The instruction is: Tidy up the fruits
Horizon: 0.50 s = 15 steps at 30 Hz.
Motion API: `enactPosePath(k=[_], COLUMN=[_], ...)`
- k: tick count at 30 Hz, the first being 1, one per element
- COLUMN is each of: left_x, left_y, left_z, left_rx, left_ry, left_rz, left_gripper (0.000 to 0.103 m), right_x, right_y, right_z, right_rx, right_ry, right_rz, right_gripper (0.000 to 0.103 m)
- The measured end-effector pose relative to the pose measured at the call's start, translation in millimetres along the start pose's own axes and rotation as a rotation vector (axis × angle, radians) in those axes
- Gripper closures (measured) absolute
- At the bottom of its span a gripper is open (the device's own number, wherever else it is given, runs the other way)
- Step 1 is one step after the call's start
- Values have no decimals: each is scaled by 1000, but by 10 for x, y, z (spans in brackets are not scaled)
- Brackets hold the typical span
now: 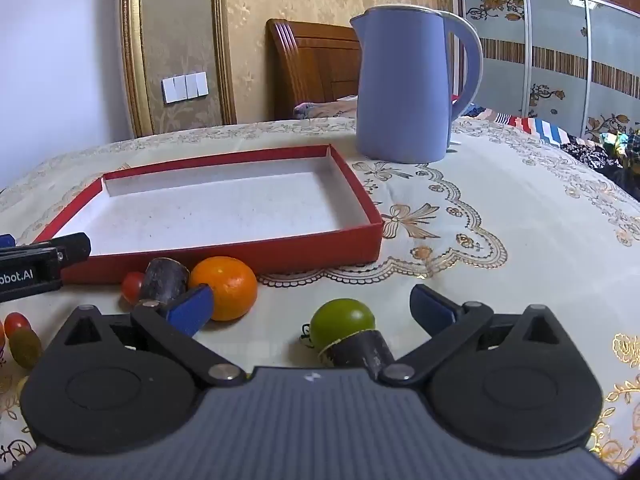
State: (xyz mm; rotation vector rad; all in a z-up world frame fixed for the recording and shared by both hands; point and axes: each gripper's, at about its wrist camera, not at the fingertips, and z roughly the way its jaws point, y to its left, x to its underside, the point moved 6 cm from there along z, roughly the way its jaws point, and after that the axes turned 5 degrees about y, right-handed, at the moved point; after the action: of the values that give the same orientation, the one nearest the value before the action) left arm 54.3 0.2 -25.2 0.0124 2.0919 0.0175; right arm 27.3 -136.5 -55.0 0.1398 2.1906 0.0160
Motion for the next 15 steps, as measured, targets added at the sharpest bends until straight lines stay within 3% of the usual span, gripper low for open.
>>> enactPosePath(k=[11,15], left_x=[-2,-28], left_y=[21,42], left_z=[36,-10], left_rx=[4,5], left_ry=[26,-6], left_rz=[-12,-26], left_gripper=[0,0], right_x=[-15,-12], right_y=[-5,0], right_z=[-35,-46], right_rx=[21,22], right_ry=[-19,-24], right_rz=[-12,-8], right_gripper=[0,0])
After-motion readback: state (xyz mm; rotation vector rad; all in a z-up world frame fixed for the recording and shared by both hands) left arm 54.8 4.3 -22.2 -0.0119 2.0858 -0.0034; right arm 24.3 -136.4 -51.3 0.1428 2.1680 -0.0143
